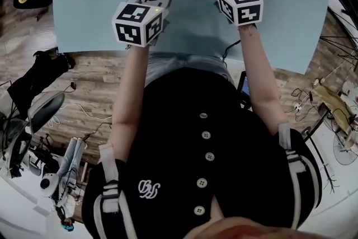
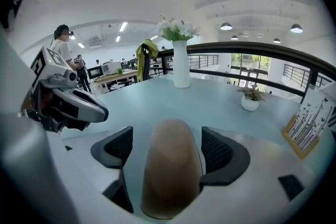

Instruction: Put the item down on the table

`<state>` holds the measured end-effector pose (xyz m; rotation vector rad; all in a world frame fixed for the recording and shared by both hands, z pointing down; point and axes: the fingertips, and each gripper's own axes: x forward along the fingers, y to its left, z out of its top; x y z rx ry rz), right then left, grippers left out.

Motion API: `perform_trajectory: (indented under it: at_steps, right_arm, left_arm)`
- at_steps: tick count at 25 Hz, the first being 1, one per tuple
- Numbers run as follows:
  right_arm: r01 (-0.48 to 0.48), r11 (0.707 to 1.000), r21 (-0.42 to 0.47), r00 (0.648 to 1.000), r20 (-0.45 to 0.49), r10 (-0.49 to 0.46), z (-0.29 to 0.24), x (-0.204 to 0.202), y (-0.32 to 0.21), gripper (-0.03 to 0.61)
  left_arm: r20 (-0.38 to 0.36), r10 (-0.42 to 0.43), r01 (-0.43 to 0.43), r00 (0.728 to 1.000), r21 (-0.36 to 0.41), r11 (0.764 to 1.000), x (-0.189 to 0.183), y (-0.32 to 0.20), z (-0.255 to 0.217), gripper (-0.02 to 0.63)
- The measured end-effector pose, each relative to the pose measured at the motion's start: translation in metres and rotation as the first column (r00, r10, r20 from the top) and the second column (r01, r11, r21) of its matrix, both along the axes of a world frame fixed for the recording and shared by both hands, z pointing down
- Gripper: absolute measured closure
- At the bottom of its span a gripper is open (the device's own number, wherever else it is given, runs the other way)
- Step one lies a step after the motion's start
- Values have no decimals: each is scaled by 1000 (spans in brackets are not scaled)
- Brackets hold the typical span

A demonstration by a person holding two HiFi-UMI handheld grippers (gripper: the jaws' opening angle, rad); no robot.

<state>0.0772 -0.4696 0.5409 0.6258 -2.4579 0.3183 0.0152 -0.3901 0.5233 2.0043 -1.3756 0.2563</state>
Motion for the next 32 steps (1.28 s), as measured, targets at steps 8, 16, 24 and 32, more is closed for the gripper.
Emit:
perform_trajectory:
  at_steps: [8, 16, 24, 32]
  right_arm:
    - [-112, 991, 75, 988, 112, 103, -51, 4, 11, 245]
    - [-167, 978, 128, 963, 235, 133, -96, 13, 34, 387]
    - [-237, 959, 157, 936, 302, 182, -127, 18, 44, 565]
    - [-290, 951, 111, 905, 356, 234, -153, 43, 59, 565]
  left_arm:
    - [-3, 112, -110, 994, 149, 983, 13, -9, -43, 604]
    - [62, 180, -190, 982, 245, 951, 23, -8, -81, 604]
    - [163, 230, -274, 959, 345, 898, 18, -22, -126, 604]
    - [167, 263, -308, 950, 387, 869, 44, -14, -152, 604]
